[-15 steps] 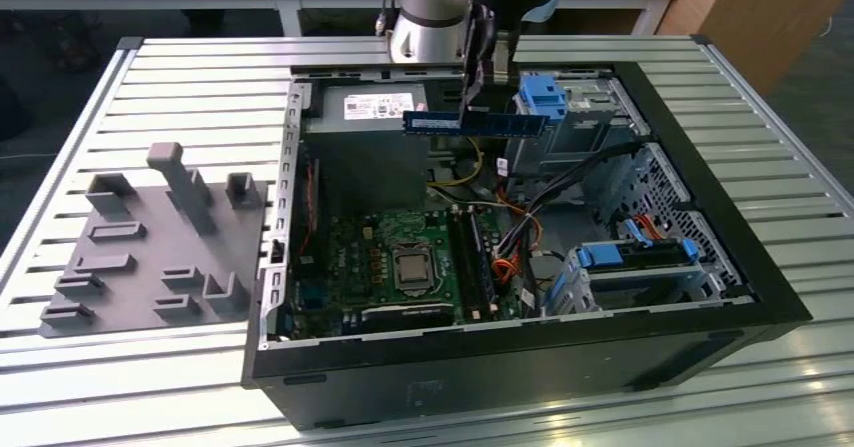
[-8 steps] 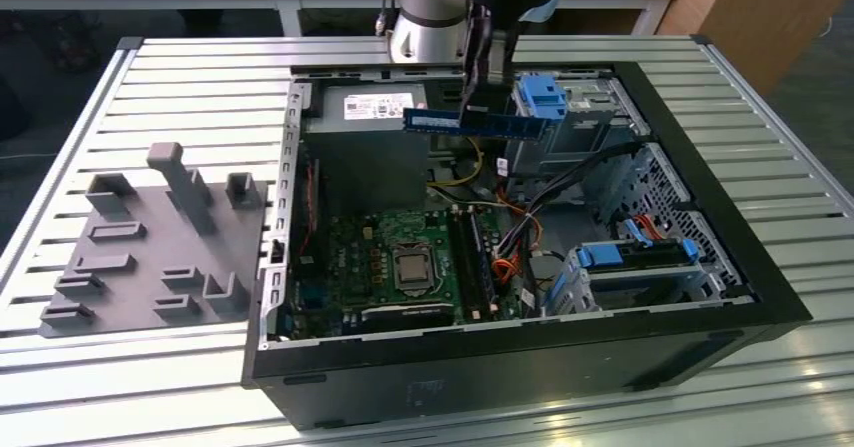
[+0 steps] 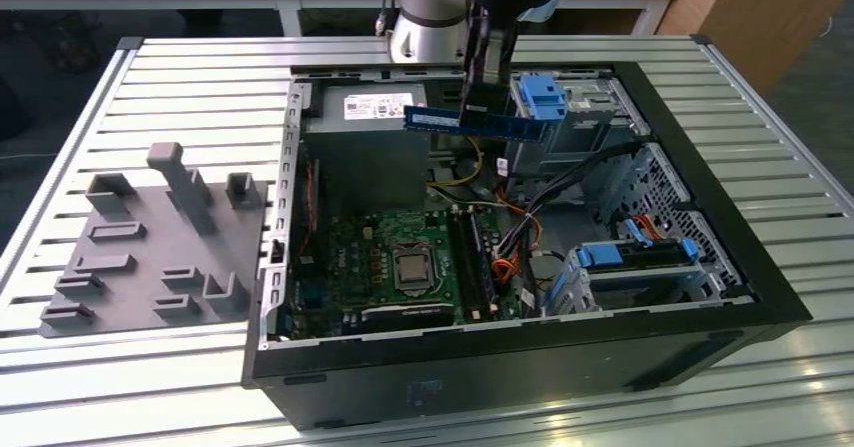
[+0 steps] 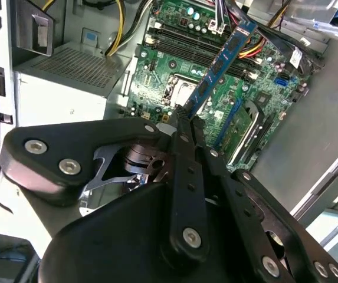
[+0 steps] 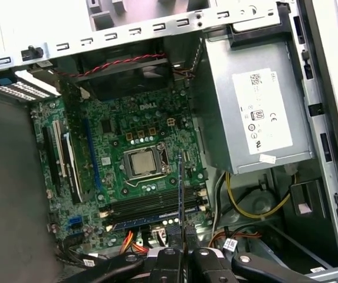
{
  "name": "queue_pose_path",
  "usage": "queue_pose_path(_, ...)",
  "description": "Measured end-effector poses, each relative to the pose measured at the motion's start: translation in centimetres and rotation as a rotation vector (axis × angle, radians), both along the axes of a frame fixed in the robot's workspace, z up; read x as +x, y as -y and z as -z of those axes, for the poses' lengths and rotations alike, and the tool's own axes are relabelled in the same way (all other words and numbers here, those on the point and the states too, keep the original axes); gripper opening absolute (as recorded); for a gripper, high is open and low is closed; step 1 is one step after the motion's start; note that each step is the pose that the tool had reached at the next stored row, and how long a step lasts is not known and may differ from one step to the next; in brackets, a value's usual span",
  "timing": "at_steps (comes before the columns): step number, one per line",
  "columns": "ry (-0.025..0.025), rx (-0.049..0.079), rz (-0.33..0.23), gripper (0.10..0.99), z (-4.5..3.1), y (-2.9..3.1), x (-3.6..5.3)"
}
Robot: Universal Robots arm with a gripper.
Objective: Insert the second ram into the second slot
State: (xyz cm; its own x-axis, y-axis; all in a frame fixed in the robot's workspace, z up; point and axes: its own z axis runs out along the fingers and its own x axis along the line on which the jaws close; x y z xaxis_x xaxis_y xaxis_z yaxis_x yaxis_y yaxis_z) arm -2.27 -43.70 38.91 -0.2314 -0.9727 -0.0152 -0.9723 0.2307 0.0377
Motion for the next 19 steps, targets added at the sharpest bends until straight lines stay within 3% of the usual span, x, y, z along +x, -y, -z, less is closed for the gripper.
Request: queue_pose_path(19, 0.0000, 0.000, 0.078, 0.133, 0.00, 0.00, 0.00)
